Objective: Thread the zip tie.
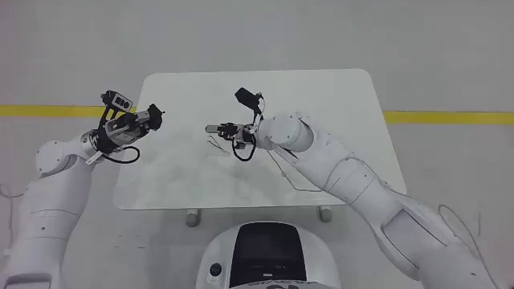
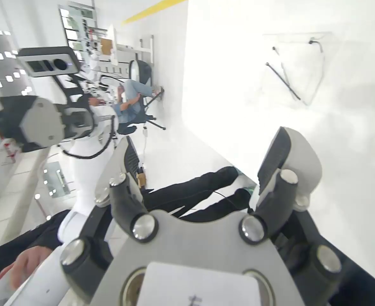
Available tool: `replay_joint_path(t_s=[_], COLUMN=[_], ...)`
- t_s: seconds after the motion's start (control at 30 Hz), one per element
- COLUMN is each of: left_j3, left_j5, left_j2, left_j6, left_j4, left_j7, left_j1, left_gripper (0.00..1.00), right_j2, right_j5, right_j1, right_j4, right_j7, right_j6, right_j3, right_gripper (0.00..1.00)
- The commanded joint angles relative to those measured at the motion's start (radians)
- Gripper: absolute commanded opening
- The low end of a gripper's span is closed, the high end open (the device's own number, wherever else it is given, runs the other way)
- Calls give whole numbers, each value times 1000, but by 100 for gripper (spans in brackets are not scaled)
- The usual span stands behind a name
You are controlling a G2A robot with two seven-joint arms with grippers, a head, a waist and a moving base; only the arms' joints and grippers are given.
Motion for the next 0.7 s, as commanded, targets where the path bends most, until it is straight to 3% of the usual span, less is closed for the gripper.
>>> replay_joint_path(t_s=[0.0,0.17,0.27,0.67], left_j3=[0,0,0,0], left_j5=[0,0,0,0], left_j2=[0,0,0,0], left_j6=[0,0,0,0], left_j4=[0,0,0,0], left_j7=[0,0,0,0], left_j1=[0,0,0,0], left_gripper=[0,0,0,0], right_j2=[-24,-113,-161,-161], right_j5=[-21,-43,-11,-18], right_j1=[38,130,153,147], right_j4=[57,257,331,324], right_j7=[9,7,0,-18], right_j6=[3,3,3,-10], right_j3=[-40,-135,-158,-151], right_gripper=[100,100,100,100])
